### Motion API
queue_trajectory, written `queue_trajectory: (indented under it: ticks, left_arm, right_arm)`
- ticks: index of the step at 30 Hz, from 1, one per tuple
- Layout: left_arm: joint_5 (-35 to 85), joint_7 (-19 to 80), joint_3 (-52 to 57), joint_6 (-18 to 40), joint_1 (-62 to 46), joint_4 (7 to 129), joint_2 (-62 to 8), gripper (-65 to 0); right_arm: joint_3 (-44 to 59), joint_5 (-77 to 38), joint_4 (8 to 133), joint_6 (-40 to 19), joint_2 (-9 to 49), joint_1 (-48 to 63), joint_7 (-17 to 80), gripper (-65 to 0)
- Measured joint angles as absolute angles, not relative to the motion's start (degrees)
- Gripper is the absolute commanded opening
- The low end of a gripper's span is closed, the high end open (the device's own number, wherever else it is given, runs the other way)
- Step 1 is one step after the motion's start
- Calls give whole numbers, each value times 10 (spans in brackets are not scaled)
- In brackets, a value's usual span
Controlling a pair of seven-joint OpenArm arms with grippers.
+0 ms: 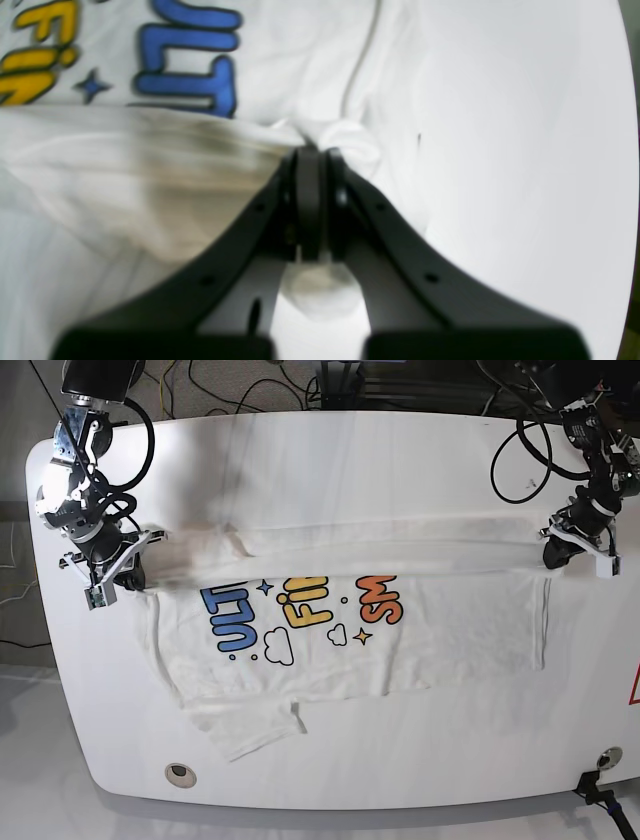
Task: Fold the T-shirt properly
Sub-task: 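Lift both shoulder corners and fold them over toward the hem, then open both grippers and release the folded shoulder edge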
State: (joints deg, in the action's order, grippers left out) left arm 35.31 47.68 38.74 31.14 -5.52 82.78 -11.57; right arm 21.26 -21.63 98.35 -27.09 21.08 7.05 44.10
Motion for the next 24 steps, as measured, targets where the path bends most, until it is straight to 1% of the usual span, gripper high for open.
queue_trajectory:
  ticks: [2,8,13,24]
  left_arm:
    - [352,469,381,311,-49,822,-118,-650]
    - [321,460,348,275,-16,811,-121,-650]
    - [302,451,330,270,-11,786,-125,-650]
    - [305,443,319,268,3,757,-129,-650]
  right_arm:
    - [212,-215,973,-271,213,58,433,-650]
    - [213,-212,940,-270,208,24,441,-650]
    - [213,-208,929,-271,208,17,436,-650]
    - [214,-199,914,-269,208,7,417,-650]
